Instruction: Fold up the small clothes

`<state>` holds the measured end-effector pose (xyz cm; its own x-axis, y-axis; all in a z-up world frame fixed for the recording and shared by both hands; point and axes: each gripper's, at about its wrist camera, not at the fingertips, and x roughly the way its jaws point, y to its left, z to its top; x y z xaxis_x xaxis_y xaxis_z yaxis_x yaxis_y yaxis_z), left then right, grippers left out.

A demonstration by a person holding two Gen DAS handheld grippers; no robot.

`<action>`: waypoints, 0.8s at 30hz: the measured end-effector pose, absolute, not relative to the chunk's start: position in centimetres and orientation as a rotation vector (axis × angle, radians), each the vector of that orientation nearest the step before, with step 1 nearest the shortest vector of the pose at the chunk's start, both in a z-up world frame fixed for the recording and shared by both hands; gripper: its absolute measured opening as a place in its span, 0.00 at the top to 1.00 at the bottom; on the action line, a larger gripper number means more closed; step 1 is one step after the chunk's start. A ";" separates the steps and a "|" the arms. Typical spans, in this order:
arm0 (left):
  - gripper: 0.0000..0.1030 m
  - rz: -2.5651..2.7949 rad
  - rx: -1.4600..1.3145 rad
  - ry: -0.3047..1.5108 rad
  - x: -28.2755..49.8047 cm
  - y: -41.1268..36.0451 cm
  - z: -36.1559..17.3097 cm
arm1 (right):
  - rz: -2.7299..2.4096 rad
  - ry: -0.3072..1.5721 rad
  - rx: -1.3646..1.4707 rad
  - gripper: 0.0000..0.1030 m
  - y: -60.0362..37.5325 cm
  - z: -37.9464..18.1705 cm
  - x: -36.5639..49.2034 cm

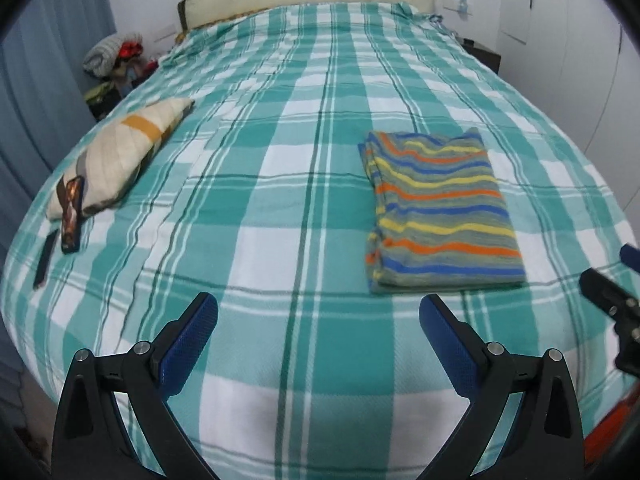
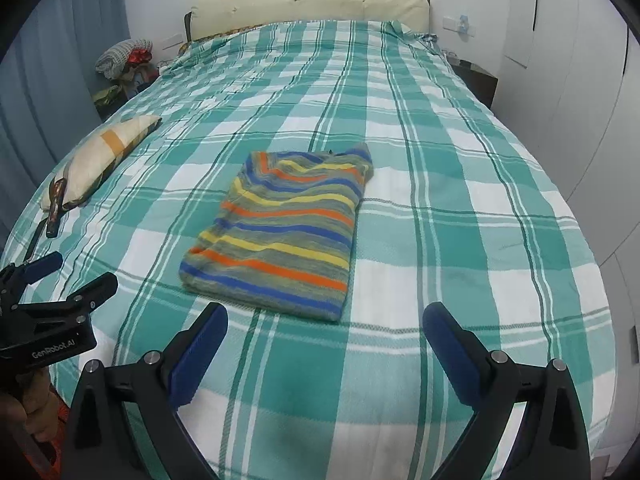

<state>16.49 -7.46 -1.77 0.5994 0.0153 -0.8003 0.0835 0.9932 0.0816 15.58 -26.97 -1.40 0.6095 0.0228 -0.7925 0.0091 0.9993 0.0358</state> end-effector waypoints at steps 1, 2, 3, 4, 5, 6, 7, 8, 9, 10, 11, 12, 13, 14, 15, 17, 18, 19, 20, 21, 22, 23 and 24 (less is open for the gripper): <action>0.02 -0.038 0.110 0.927 16.4 -7.4 -1.6 | 0.005 0.914 0.036 0.05 -26.8 -1.2 15.3; 0.02 -0.036 0.109 0.927 16.2 -7.4 -1.4 | 0.004 0.913 0.037 0.05 -26.7 -1.2 15.2; 0.02 -0.034 0.109 0.924 16.1 -7.5 -1.1 | 0.004 0.913 0.036 0.05 -26.5 -1.0 15.0; 0.02 -0.039 0.113 0.923 16.0 -7.6 -1.0 | 0.004 0.913 0.033 0.05 -26.3 -0.9 14.9; 0.02 -0.042 0.119 0.921 15.9 -7.8 -0.9 | 0.007 0.910 0.031 0.05 -26.0 -0.8 14.8; 0.02 -0.042 0.126 0.918 15.8 -7.9 -0.8 | 0.008 0.908 0.030 0.05 -25.8 -0.6 14.7; 0.02 -0.039 0.138 0.912 15.8 -8.1 -0.7 | 0.007 0.907 0.030 0.05 -25.7 -0.6 14.7; 0.02 -0.040 0.144 0.908 15.7 -8.2 -0.6 | 0.006 0.904 0.031 0.05 -25.5 -0.4 14.7; 0.02 -0.044 0.145 0.904 15.6 -8.3 -0.5 | 0.003 0.903 0.031 0.05 -25.4 -0.3 14.8; 0.02 -0.052 0.143 0.902 15.6 -8.4 -0.4 | -0.002 0.901 0.029 0.05 -25.4 -0.2 14.8; 0.02 -0.063 0.135 0.902 15.7 -8.5 -0.2 | -0.012 0.900 0.021 0.05 -25.2 0.0 15.0; 0.02 -0.067 0.130 0.903 15.7 -8.5 -0.2 | -0.019 0.901 0.016 0.05 -25.1 0.0 15.1; 0.02 -0.069 0.126 0.906 15.8 -8.6 -0.2 | -0.026 0.903 0.012 0.05 -25.1 0.1 15.3; 0.02 -0.071 0.122 0.911 16.0 -8.7 -0.2 | -0.032 0.909 0.005 0.05 -25.0 0.1 15.5; 0.02 -0.073 0.119 0.914 16.1 -8.7 -0.2 | -0.037 0.915 0.000 0.05 -24.9 0.0 15.7; 0.02 -0.075 0.116 0.920 16.3 -8.8 -0.2 | -0.050 0.926 -0.008 0.05 -24.8 -0.2 16.1; 0.02 -0.075 0.116 0.921 16.4 -8.8 -0.2 | -0.053 0.929 -0.010 0.05 -24.8 -0.2 16.2; 0.02 -0.073 0.117 0.920 16.4 -8.8 -0.2 | -0.060 0.934 -0.012 0.05 -24.8 -0.3 16.3; 0.02 -0.072 0.118 0.921 16.4 -8.8 -0.2 | -0.063 0.936 -0.014 0.05 -24.8 -0.3 16.4; 0.02 -0.072 0.119 0.922 16.5 -8.8 -0.2 | -0.067 0.937 -0.014 0.05 -24.8 -0.3 16.4; 0.02 -0.071 0.121 0.923 16.6 -8.9 -0.2 | -0.072 0.938 -0.015 0.05 -24.9 -0.3 16.5; 0.02 -0.068 0.123 0.925 16.7 -8.9 -0.2 | -0.075 0.939 -0.014 0.05 -25.0 -0.3 16.5; 0.02 -0.067 0.125 0.926 16.8 -8.9 -0.2 | -0.078 0.939 -0.013 0.05 -25.0 -0.3 16.5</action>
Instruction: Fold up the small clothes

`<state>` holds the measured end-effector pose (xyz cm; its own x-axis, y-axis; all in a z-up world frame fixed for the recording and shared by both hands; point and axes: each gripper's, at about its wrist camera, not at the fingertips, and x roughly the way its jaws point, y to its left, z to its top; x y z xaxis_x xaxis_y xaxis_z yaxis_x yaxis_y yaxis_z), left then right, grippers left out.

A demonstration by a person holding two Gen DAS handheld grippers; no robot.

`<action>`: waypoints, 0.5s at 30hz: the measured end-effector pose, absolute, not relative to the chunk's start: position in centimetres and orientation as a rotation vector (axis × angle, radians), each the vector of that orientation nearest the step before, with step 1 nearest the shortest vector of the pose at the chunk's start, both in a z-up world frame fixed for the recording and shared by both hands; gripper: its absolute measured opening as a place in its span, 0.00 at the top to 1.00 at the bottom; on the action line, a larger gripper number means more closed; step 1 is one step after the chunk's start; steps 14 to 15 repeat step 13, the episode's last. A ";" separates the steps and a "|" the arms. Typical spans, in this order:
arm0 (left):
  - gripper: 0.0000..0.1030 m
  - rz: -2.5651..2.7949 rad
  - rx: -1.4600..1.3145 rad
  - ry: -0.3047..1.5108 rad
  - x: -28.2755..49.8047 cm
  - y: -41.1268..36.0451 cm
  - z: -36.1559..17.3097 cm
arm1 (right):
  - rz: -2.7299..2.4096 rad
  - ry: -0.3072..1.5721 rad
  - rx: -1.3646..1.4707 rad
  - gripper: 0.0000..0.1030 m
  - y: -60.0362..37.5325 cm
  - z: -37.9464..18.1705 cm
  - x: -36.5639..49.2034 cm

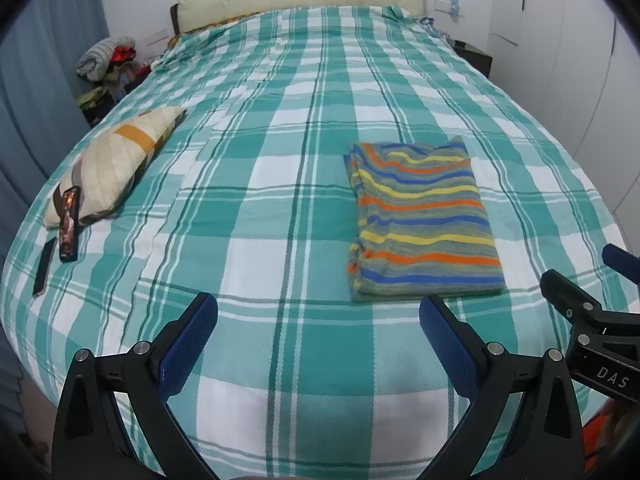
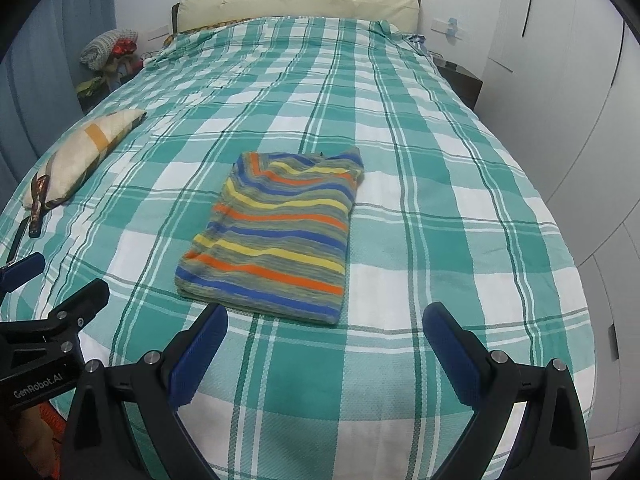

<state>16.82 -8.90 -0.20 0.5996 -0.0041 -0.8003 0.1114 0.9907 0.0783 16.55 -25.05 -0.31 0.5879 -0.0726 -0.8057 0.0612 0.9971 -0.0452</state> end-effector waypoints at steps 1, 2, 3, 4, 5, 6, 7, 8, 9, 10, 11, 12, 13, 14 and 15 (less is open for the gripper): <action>0.02 -0.067 0.126 0.928 16.9 -9.0 -0.2 | -0.082 0.939 -0.013 0.05 -25.2 -0.3 16.6; 0.02 -0.066 0.126 0.929 17.0 -9.0 -0.2 | -0.085 0.940 -0.013 0.05 -25.3 -0.3 16.6; 0.02 -0.067 0.126 0.929 17.0 -9.0 -0.2 | -0.088 0.941 -0.011 0.05 -25.4 -0.4 16.6; 0.02 -0.066 0.128 0.928 16.9 -9.0 -0.2 | -0.090 0.942 -0.009 0.05 -25.6 -0.4 16.6; 0.02 -0.066 0.132 0.928 17.0 -9.1 -0.3 | -0.092 0.942 -0.007 0.05 -25.7 -0.4 16.6; 0.02 -0.066 0.137 0.930 17.1 -9.2 -0.3 | -0.094 0.941 -0.006 0.05 -25.8 -0.4 16.6; 0.02 -0.066 0.140 0.931 17.1 -9.2 -0.4 | -0.096 0.941 -0.006 0.05 -25.9 -0.4 16.6; 0.02 -0.069 0.138 0.926 17.1 -9.2 -0.4 | -0.098 0.941 -0.007 0.05 -25.9 -0.4 16.6; 0.02 -0.073 0.134 0.915 16.9 -9.3 -0.3 | -0.102 0.940 -0.007 0.05 -26.0 -0.4 16.7; 0.02 -0.074 0.131 0.904 16.8 -9.3 -0.1 | -0.107 0.940 -0.004 0.05 -26.1 -0.5 16.7; 0.02 -0.078 0.133 0.898 16.7 -9.5 0.0 | -0.109 0.940 -0.001 0.05 -26.2 -0.5 16.7; 0.02 -0.084 0.139 0.887 16.6 -9.6 0.1 | -0.110 0.939 0.003 0.05 -26.3 -0.5 16.7; 0.02 -0.084 0.146 0.880 16.5 -9.8 0.3 | -0.111 0.937 0.005 0.05 -26.4 -0.5 16.6; 0.02 -0.084 0.146 0.880 16.5 -9.8 0.3 | -0.111 0.937 0.005 0.05 -26.4 -0.5 16.6; 0.02 -0.084 0.146 0.880 16.5 -9.8 0.3 | -0.111 0.937 0.005 0.05 -26.4 -0.5 16.6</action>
